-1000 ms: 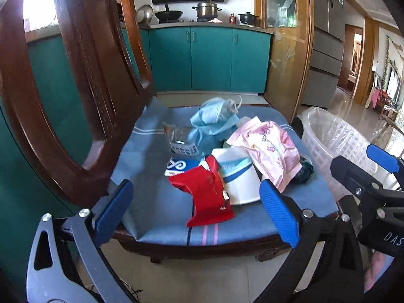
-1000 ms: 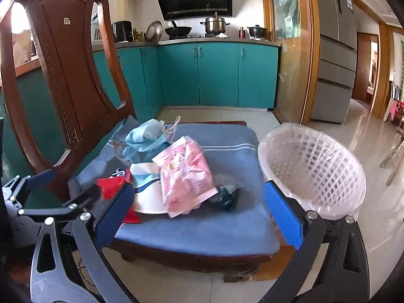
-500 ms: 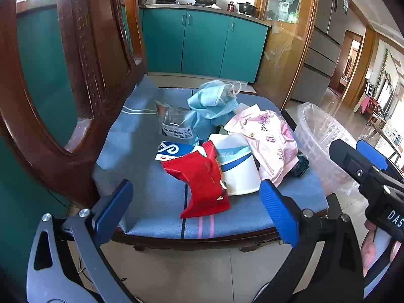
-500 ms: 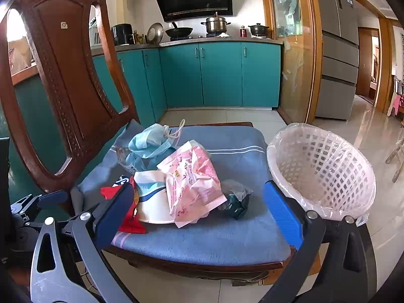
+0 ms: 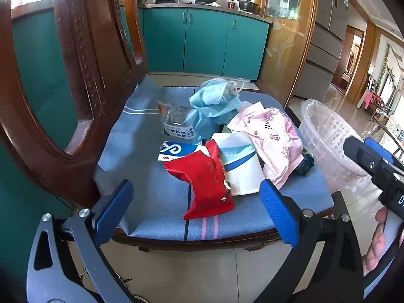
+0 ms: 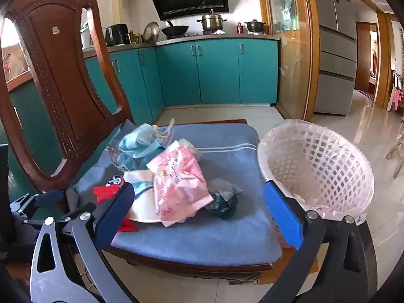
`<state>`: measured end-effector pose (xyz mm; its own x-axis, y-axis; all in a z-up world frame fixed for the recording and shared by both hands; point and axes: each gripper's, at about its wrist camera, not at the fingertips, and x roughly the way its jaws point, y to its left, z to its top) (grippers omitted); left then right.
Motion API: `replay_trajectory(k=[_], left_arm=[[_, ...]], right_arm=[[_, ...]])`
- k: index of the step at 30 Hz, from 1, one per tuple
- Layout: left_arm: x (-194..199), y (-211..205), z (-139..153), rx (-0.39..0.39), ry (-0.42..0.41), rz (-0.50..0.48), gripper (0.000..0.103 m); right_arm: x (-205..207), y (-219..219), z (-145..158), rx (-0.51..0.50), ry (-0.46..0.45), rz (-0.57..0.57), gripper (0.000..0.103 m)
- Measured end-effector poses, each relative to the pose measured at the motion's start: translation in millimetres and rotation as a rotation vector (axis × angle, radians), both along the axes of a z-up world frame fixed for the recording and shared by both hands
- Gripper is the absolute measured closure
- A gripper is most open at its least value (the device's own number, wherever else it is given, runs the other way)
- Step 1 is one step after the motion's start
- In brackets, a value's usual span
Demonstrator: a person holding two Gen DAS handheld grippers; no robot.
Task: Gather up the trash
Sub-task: 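Move both open tools back over the trash on the chair seat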
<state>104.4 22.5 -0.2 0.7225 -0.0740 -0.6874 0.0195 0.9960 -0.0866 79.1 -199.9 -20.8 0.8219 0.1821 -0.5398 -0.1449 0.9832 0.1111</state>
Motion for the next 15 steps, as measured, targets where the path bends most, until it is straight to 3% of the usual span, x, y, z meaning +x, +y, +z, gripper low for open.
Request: replay_trajectory(k=[15], left_arm=[[-5, -1, 3, -0.002, 0.010, -0.016, 0.003]], right_arm=[[0, 5, -12, -0.084, 0.060, 0.044, 0.003]])
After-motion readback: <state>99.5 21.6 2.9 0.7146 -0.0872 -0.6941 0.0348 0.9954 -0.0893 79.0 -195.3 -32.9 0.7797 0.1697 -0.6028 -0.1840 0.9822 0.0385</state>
